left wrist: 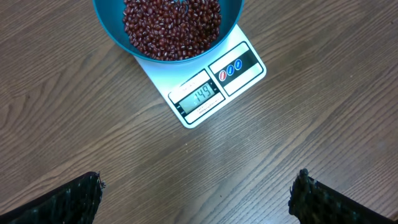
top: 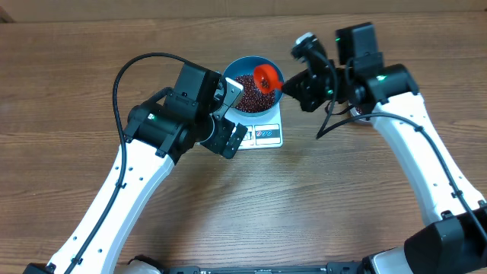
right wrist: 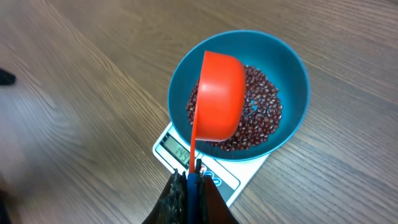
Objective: Scoop item into bowl and weigh 150g on scale
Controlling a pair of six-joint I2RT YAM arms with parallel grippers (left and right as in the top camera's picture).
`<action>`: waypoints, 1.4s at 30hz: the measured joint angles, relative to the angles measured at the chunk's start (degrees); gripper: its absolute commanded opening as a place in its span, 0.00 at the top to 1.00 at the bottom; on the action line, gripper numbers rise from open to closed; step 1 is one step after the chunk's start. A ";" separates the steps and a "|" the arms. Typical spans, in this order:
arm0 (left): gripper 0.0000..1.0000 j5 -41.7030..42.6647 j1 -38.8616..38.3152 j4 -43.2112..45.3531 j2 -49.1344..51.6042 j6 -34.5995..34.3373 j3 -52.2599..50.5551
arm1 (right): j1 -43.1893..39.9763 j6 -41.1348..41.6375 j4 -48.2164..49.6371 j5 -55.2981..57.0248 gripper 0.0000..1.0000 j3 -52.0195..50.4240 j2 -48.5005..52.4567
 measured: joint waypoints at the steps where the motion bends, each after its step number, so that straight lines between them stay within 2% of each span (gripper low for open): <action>1: 0.00 0.00 0.00 0.00 0.00 0.00 0.02 | 1.05 -0.57 0.00 1.57 0.97 0.00 0.00; 5: 0.01 0.00 0.00 -0.02 0.00 0.00 0.00 | 4.22 1.33 3.26 8.07 0.96 0.00 0.00; 10: 0.00 0.00 0.00 0.00 0.00 0.00 0.00 | 4.50 0.74 2.43 10.27 0.96 0.00 0.02; 19: 0.00 0.00 0.00 0.00 0.00 0.00 0.00 | 4.52 0.81 2.82 11.15 0.96 0.02 0.04; 24: 0.00 0.00 0.02 0.00 0.00 0.00 0.00 | 4.68 -1.99 0.96 11.52 0.96 0.00 0.09; 42: 0.00 0.00 0.00 0.00 0.00 0.00 0.00 | 4.68 -0.28 2.60 13.75 0.96 0.02 0.11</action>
